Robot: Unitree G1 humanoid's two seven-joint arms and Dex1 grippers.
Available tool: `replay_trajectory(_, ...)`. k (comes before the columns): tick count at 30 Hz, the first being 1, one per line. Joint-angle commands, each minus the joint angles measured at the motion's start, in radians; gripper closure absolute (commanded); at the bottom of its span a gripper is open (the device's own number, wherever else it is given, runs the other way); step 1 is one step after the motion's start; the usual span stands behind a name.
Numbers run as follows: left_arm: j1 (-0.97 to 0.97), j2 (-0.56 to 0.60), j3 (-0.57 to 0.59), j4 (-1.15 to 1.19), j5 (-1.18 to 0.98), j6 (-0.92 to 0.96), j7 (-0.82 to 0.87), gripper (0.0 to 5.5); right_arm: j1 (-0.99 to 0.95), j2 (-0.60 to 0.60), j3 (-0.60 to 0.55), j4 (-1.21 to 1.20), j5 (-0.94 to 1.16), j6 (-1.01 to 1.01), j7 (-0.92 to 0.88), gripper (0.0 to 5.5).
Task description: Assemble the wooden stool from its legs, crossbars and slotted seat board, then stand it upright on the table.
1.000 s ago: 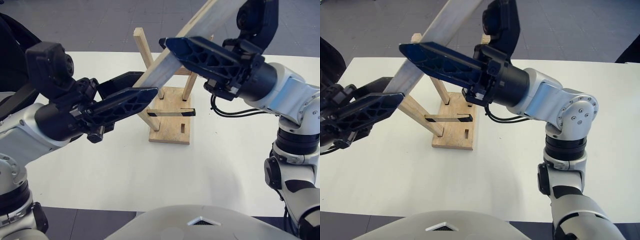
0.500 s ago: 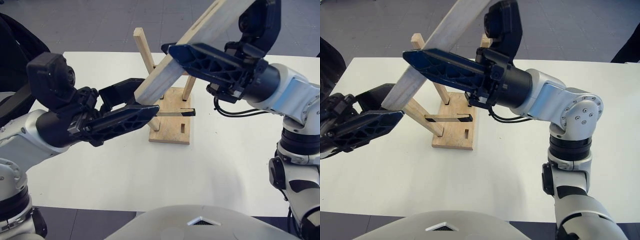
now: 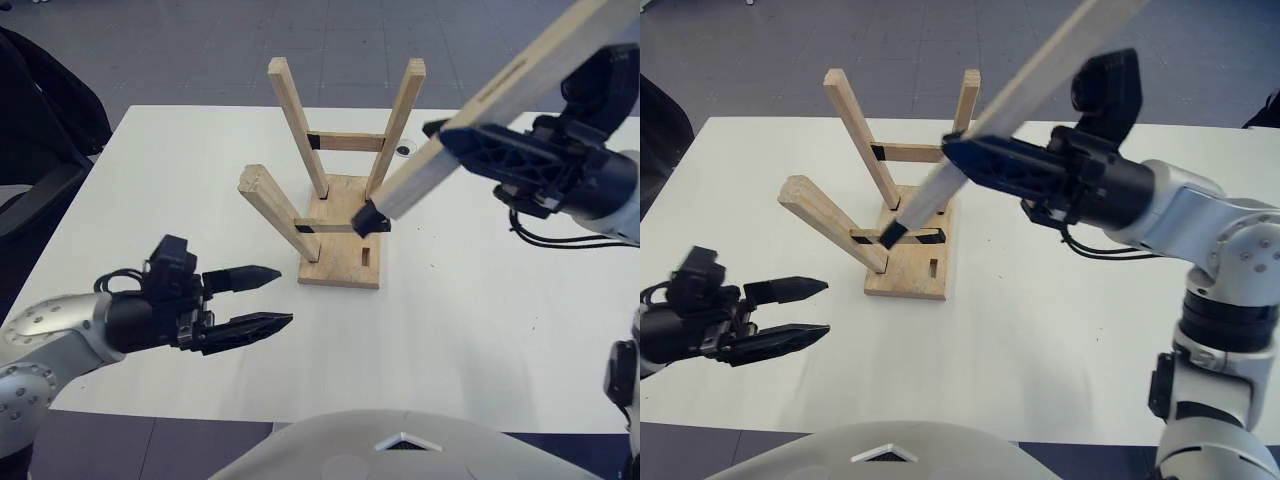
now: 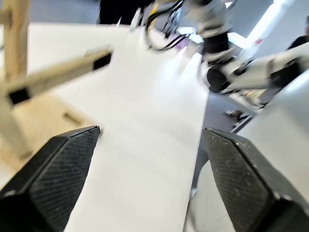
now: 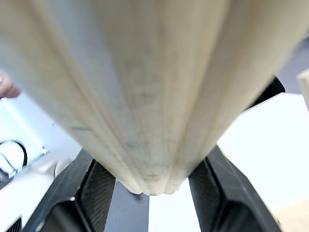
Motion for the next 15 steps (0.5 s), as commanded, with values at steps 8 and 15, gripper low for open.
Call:
replay_trajectory(8,-0.191,-0.116,-0.394,0.224,0.558,-0.221,0.094,1.55,0.093,-0.019,0.347,0.164,-0.892,-0.421,0.552,3.46)
replay_trajectory(15,-0.215,-0.148,-0.413,0.256,0.581,-0.213,0.068,1.55,0.019,0.141,0.42,0.468,-1.153,-0.67,0.667,3.46)
